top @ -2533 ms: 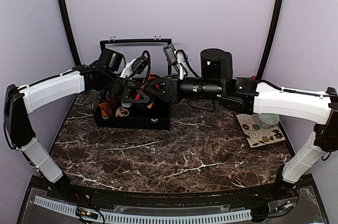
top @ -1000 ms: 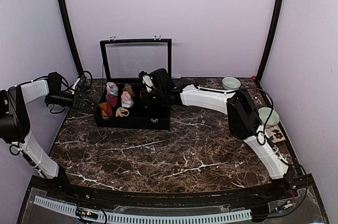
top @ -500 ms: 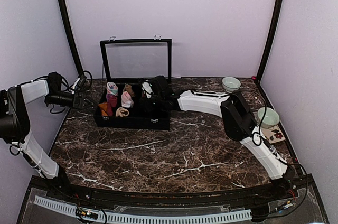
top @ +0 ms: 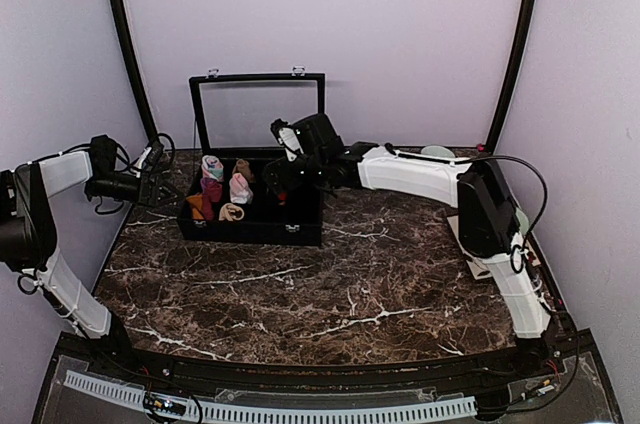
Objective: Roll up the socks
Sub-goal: Place the sock in the storage box, then reset both arms
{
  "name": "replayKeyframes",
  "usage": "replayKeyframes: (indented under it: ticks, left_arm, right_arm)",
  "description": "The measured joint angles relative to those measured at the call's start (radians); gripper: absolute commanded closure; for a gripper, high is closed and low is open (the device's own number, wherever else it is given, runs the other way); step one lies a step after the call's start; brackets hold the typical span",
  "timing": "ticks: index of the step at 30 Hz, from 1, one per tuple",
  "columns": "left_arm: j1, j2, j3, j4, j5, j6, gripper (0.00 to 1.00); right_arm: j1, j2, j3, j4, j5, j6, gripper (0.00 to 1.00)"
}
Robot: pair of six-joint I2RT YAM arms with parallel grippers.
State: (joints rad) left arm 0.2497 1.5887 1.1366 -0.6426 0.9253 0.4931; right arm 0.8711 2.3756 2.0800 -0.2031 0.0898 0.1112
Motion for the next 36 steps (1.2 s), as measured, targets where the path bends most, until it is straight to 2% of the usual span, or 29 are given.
replayKeyframes:
  ticks: [5,8,13,17,20,23,26,31,33,36]
  left_arm:
    - [0.000,-0.006,0.000,0.037,-0.019,-0.026,0.01]
    - [0.000,-0.030,-0.010,0.127,-0.057,-0.085,0.01]
    - [-0.002,-0.132,-0.133,0.423,-0.158,-0.250,0.01]
    - [-0.019,-0.210,-0.362,0.771,-0.201,-0.347,0.01]
    - [-0.058,-0.187,-0.505,0.963,-0.231,-0.370,0.01]
    - [-0.092,-0.116,-0.533,1.056,-0.262,-0.372,0.01]
    - [-0.102,-0.077,-0.571,1.190,-0.283,-0.375,0.01]
    - [-0.102,-0.077,-0.769,1.524,-0.330,-0.377,0.01]
    - [-0.104,-0.072,-0.828,1.604,-0.355,-0.379,0.01]
    - [-0.121,-0.060,-0.842,1.679,-0.410,-0.383,0.01]
  right_arm:
    - [0.000,-0.213,-0.130,0.011,0.039,0.000,0.00]
    - [-0.003,-0.389,-0.315,0.045,0.114,0.008,0.00]
    - [-0.040,-0.647,-0.665,0.069,0.302,0.071,0.00]
    - [-0.131,-0.838,-0.986,0.089,0.470,0.129,0.00]
    - [-0.203,-0.957,-1.205,0.102,0.615,0.158,0.00]
    - [-0.272,-1.040,-1.368,0.100,0.721,0.203,0.00]
    - [-0.341,-1.104,-1.464,0.123,0.776,0.214,0.00]
    - [-0.432,-1.179,-1.594,0.297,0.833,0.180,0.00]
    - [-0.454,-1.193,-1.662,0.415,0.834,0.137,0.00]
    - [-0.489,-1.206,-1.814,0.699,0.790,0.033,0.00]
